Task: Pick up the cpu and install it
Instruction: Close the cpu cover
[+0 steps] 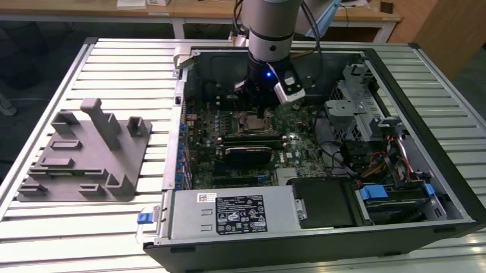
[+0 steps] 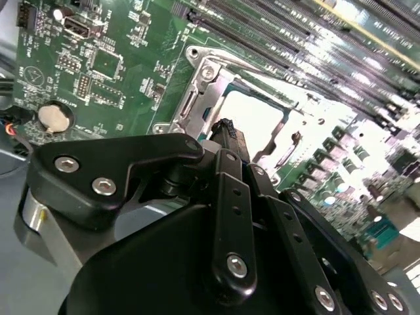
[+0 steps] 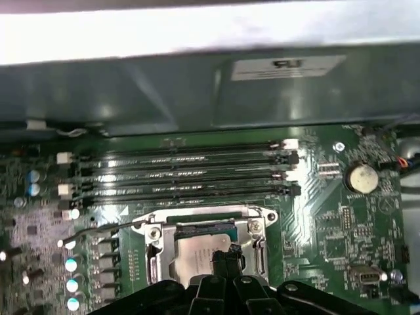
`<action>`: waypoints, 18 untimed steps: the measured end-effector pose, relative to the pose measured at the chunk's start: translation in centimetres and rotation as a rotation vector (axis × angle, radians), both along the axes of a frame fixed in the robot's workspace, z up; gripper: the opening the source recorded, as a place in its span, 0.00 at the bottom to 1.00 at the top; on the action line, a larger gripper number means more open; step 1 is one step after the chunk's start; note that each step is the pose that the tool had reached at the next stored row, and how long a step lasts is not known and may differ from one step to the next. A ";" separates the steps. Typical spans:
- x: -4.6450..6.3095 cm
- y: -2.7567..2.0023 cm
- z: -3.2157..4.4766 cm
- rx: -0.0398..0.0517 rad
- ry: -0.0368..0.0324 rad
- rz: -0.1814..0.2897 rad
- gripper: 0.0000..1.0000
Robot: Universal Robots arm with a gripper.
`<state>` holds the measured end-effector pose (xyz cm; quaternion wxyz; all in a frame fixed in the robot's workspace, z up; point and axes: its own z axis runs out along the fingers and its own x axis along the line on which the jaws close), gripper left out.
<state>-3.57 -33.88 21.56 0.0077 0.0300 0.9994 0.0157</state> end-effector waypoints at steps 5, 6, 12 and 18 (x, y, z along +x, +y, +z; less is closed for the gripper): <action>-0.5 -0.01 -0.20 -0.0118 0.0001 0.001 0.11; -0.7 -0.01 -0.26 -0.0122 0.0000 0.001 0.11; -1.9 -0.01 -0.65 -0.0141 0.0000 0.001 0.11; -3.2 -0.01 -0.93 -0.0141 0.0000 0.001 0.11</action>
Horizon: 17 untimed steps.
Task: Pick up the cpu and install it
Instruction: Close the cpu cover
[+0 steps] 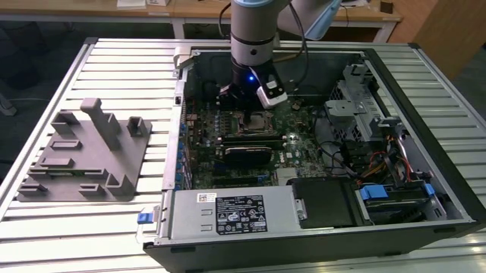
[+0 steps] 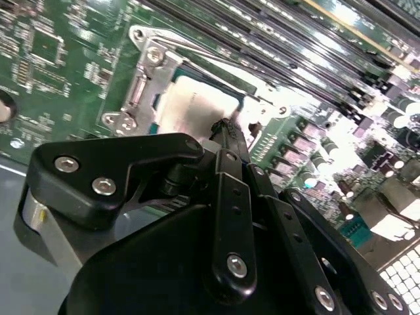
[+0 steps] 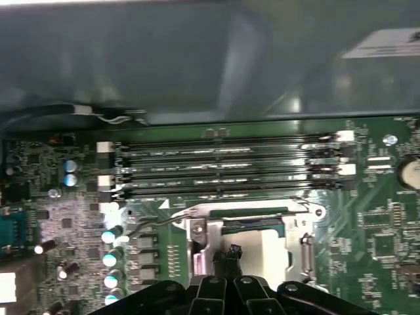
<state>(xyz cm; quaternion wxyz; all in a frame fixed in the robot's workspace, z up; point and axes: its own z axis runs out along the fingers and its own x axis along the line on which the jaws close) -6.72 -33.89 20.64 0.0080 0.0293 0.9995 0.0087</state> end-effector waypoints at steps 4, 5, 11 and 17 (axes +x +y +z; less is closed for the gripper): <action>-0.5 0.00 -0.14 0.0000 0.0000 0.000 0.11; -0.7 0.00 -0.21 0.0000 0.0001 0.000 0.11; -1.1 0.00 -0.52 -0.0002 0.0001 0.000 0.11; -1.1 0.00 -0.55 0.0009 0.0000 0.000 0.11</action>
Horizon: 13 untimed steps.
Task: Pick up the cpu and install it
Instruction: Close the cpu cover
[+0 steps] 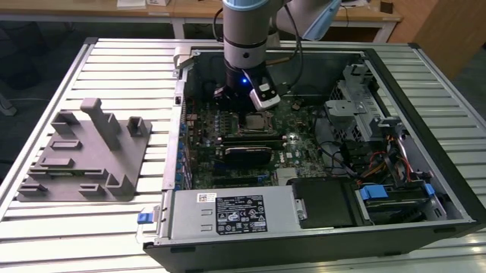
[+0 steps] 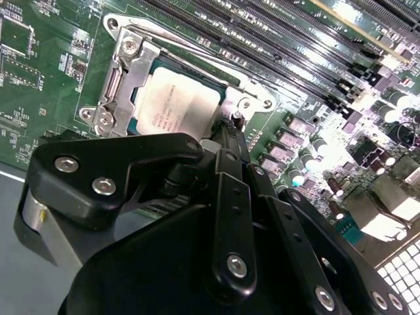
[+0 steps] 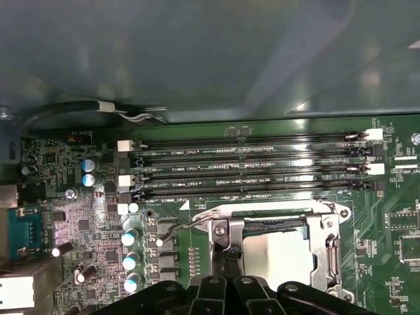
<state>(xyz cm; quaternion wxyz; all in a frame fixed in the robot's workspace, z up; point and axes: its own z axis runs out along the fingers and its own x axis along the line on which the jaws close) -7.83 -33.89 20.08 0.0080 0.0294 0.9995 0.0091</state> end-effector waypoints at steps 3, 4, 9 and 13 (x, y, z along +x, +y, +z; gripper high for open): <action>0.2 0.00 0.00 -0.0002 0.0001 0.000 0.11; 0.3 0.00 -0.01 -0.0001 0.0001 0.000 0.11; 0.6 0.00 -0.06 -0.0002 0.0002 0.000 0.11; 0.6 0.00 -0.07 -0.0002 0.0002 0.000 0.11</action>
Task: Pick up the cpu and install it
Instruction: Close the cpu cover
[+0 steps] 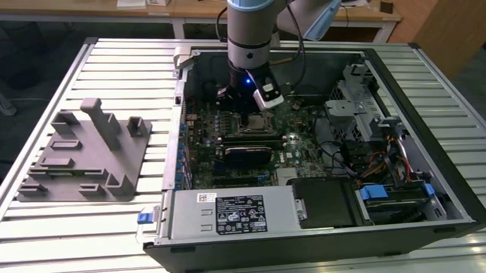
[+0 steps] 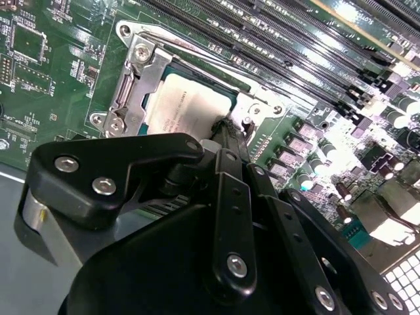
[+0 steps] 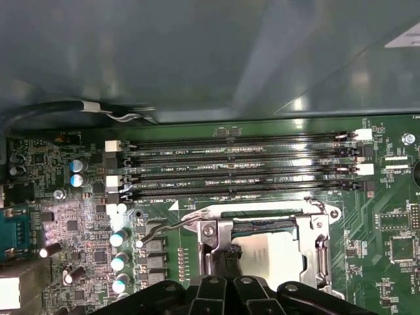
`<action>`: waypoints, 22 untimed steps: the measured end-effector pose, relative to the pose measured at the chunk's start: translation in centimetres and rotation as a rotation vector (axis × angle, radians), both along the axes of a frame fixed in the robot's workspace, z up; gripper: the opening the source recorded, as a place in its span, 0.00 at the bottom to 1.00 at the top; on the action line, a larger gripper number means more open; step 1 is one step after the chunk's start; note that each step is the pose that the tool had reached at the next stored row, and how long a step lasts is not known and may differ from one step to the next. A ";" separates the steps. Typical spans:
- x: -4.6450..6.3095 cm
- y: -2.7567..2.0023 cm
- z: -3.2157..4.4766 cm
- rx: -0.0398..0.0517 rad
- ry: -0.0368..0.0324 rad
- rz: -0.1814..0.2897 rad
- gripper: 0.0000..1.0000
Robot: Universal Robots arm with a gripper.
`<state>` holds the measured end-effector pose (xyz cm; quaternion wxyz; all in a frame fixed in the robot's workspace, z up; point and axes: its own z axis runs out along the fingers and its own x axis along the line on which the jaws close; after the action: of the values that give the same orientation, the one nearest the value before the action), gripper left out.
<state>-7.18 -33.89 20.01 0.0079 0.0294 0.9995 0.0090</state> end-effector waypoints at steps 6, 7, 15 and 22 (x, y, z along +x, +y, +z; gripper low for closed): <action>0.0 0.00 0.11 0.0001 -0.0006 0.000 0.11; -0.1 0.00 0.12 0.0000 -0.0011 0.000 0.11; -0.5 -0.01 -0.13 -0.0003 -0.0023 0.000 0.11; -0.5 -0.01 -0.28 -0.0002 -0.0023 0.000 0.11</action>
<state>-7.65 -33.90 19.73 0.0090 0.0294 0.9995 0.0089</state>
